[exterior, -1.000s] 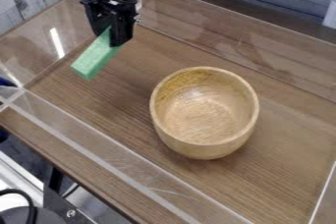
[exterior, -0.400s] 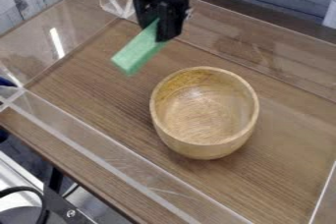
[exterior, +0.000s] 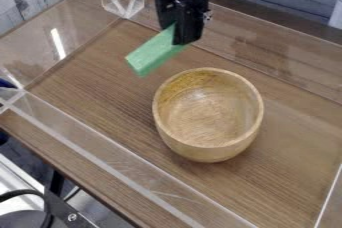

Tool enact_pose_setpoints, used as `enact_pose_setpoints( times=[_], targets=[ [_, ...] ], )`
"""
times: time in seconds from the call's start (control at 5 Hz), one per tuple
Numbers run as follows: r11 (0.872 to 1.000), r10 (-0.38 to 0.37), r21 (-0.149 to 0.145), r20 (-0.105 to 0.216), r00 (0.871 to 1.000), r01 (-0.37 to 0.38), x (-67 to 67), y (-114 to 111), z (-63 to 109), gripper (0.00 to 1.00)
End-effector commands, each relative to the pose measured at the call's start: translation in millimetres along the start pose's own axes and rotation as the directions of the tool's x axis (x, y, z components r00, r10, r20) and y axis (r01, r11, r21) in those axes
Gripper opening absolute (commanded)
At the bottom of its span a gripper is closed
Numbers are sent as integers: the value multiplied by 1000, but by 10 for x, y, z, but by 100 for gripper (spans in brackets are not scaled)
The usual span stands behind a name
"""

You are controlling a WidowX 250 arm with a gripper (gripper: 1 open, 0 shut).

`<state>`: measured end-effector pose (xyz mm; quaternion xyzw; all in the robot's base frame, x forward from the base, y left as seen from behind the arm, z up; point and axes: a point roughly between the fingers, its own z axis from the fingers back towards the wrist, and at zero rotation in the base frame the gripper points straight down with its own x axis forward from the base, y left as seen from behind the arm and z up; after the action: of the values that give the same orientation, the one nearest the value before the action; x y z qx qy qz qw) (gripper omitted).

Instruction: Put the green block in the brown bowl

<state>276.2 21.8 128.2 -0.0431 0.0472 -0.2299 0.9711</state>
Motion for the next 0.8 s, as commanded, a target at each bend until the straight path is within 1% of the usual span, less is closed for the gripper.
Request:
enact_pose_setpoints(
  times=[0.0,0.2,0.4,0.6],
  targets=[
    [990,-134,52,64,989,131,44,-105,262,0],
    [995,-83,63,81,993,78,88,-278,232,0],
    [997,-51,69,97,994,44,186,-524,142,0],
    [995,-71,80,78,994,64,217,-691,100,0]
  ],
)
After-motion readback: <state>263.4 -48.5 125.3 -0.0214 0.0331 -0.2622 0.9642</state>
